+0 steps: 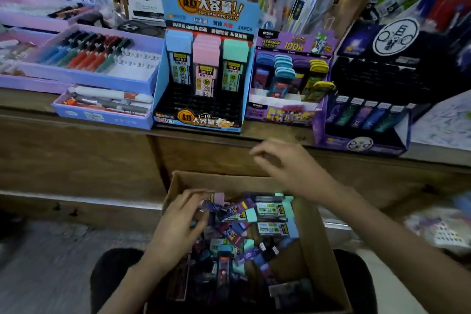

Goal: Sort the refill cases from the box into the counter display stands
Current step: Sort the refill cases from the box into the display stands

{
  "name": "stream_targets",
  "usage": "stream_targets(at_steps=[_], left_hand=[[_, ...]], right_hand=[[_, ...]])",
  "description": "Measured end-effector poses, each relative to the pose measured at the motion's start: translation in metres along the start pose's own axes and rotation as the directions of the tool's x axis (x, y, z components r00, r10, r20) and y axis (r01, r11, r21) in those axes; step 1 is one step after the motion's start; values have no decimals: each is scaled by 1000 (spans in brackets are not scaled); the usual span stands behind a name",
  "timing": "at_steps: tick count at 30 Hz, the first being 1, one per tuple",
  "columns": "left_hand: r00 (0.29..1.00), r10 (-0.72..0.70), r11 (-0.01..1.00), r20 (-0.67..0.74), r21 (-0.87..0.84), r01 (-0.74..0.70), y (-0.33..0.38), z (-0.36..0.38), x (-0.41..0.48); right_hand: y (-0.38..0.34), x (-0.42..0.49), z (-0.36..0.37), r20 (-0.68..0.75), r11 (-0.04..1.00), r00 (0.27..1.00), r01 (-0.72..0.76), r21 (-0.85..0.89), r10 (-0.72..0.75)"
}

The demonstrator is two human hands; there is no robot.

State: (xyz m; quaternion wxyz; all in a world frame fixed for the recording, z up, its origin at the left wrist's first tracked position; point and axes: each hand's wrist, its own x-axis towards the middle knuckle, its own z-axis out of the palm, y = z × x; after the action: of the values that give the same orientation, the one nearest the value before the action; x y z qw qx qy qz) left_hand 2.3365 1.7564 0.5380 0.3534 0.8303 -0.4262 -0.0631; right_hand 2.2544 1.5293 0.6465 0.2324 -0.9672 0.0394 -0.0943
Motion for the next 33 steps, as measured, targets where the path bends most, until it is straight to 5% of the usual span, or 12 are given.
stream_targets(at_steps=[8,15,25,33], left_hand=[[902,-266,961,342,20,275,-33,79,-21],[909,-208,974,360,157,161,-64,95,23],[836,-344,901,427,400,166,-101,118,45],[814,-380,838,439,536,102,-87,123,12]], right_hand=[[71,-98,134,400,876,810,-481,37,428],[93,-56,180,359,913,849,-408,-18,387],[112,-15,212,570,948,760,-211,-240,313],[108,-49,216,483,952,839,-126,-279,252]])
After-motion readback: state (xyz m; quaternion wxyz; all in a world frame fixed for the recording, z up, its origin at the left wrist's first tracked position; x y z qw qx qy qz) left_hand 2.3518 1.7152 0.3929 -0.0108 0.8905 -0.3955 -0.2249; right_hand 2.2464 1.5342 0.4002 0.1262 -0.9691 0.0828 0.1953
